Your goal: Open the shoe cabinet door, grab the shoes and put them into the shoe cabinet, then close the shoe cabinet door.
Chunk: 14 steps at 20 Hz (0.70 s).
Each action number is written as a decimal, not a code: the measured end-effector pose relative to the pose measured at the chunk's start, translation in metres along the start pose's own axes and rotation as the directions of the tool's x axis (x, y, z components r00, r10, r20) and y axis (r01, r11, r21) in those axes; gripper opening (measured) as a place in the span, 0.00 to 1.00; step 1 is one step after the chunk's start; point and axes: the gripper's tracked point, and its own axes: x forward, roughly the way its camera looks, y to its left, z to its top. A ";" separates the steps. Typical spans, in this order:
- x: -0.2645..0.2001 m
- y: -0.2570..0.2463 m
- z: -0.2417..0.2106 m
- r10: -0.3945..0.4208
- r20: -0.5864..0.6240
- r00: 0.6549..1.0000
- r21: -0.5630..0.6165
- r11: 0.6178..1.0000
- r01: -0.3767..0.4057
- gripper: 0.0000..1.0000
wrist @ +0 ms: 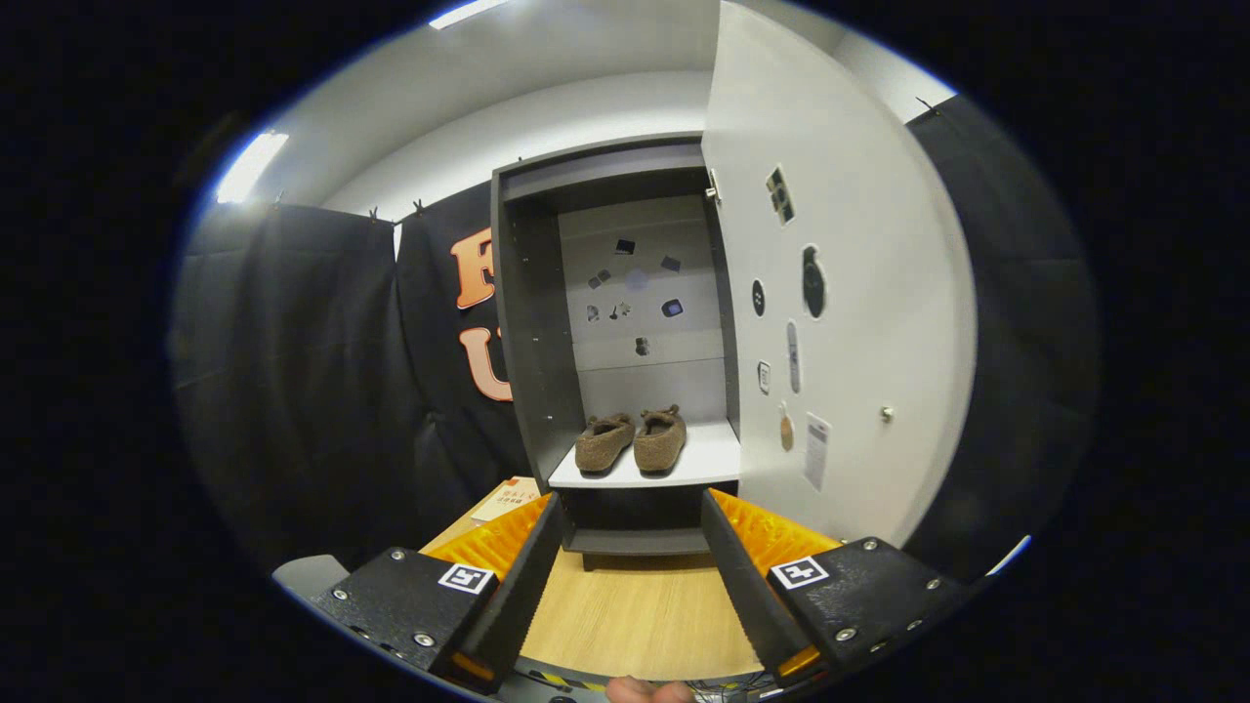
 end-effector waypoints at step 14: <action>-0.044 -0.172 0.005 -0.138 0.097 0.986 0.067 0.989 0.132 0.90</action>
